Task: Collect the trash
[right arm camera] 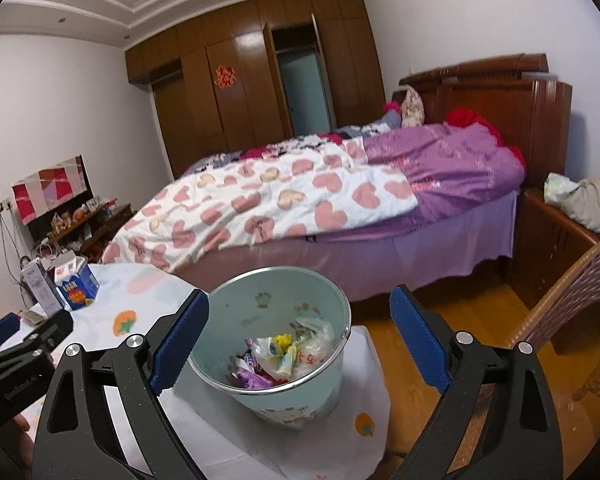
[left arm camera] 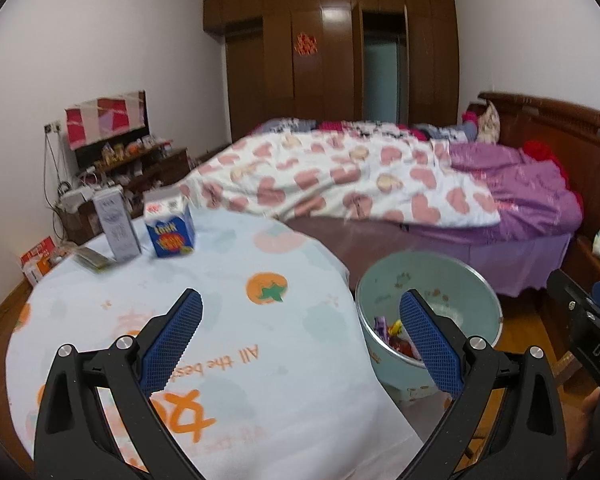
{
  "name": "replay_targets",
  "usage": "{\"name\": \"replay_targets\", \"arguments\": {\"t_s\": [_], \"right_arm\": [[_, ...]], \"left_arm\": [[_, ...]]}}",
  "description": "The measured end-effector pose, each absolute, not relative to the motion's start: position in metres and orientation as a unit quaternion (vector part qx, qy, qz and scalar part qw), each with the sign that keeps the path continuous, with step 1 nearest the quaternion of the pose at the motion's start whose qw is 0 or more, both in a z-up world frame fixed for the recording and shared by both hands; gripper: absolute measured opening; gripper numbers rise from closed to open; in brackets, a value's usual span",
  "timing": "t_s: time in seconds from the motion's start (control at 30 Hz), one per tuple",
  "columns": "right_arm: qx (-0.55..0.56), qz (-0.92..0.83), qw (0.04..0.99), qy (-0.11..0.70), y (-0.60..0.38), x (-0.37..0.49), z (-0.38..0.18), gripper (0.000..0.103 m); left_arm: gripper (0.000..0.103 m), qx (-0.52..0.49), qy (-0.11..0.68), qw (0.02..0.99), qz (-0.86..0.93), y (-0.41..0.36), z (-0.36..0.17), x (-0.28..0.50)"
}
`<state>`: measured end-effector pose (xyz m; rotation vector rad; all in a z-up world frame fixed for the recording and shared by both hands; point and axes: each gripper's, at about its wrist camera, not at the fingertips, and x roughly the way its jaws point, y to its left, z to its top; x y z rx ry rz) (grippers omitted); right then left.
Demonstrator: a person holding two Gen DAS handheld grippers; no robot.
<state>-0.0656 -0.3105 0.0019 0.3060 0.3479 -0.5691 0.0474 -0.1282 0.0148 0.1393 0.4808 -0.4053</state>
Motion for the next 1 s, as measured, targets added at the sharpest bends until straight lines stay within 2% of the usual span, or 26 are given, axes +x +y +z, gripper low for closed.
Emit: {"name": "replay_targets", "arguments": {"t_s": [0.4,1.0], "right_arm": [[0.132,-0.272,0.944,0.136,-0.295,-0.085,0.029,0.091],[0.131,-0.269,0.945,0.130,-0.294,-0.091,0.034,0.091]], "left_arm": [[0.097,0.061,0.189,0.959,-0.202,-0.118,0.042,0.013],[0.097,0.057,0.182,0.962,-0.195,-0.116,0.050,0.006]]}}
